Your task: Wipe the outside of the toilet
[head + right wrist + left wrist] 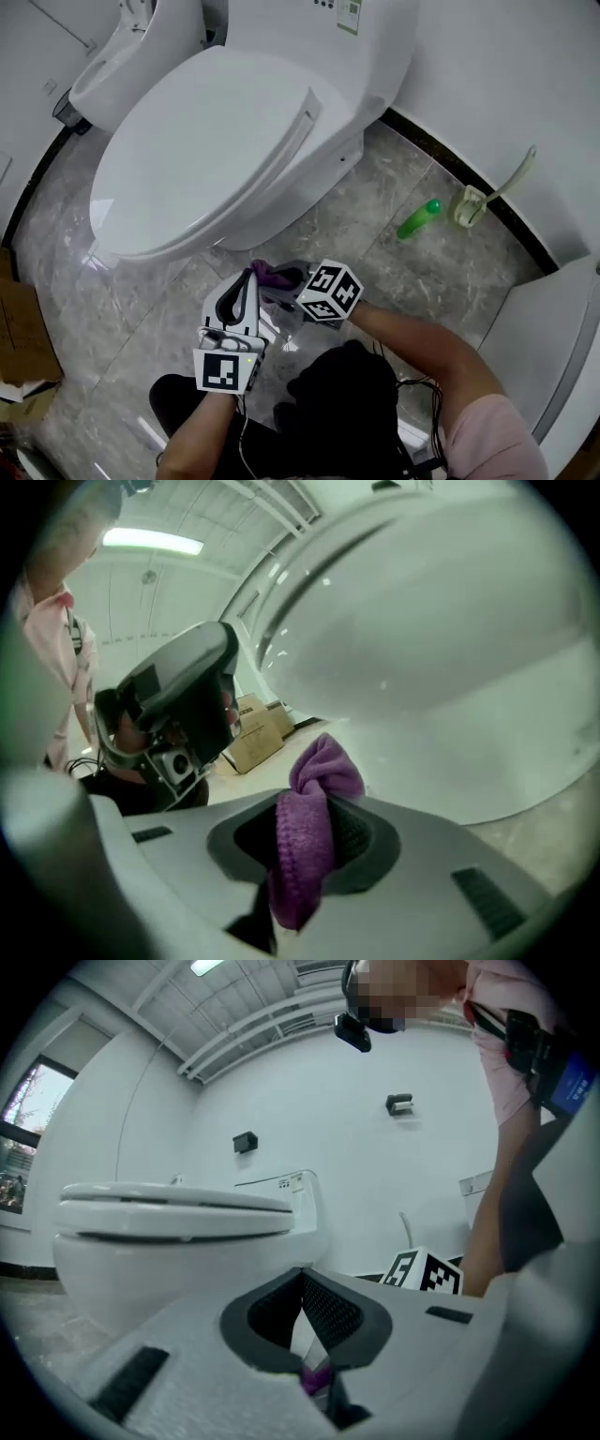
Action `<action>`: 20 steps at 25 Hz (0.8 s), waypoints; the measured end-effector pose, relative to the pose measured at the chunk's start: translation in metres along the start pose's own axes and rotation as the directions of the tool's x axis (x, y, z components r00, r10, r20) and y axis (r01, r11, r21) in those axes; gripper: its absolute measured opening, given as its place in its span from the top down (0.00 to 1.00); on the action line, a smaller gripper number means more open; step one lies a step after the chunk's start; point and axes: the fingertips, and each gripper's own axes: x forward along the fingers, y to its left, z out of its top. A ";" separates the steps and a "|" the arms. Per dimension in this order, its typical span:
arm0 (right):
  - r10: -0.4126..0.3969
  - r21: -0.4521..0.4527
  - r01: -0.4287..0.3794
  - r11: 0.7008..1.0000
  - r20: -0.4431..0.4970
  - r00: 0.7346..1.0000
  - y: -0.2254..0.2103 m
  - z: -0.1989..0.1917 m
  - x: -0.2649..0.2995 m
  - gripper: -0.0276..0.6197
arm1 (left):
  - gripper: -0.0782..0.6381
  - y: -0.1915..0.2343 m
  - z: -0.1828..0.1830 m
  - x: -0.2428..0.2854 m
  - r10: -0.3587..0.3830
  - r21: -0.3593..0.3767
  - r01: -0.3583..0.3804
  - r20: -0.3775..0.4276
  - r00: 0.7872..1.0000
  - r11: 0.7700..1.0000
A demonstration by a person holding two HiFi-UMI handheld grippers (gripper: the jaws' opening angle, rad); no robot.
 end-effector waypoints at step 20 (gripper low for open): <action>-0.600 -0.058 0.751 0.658 0.563 0.569 0.036 0.248 -0.249 0.82 | 0.88 -0.015 0.221 0.064 -0.035 0.044 0.023 0.285 0.958 0.999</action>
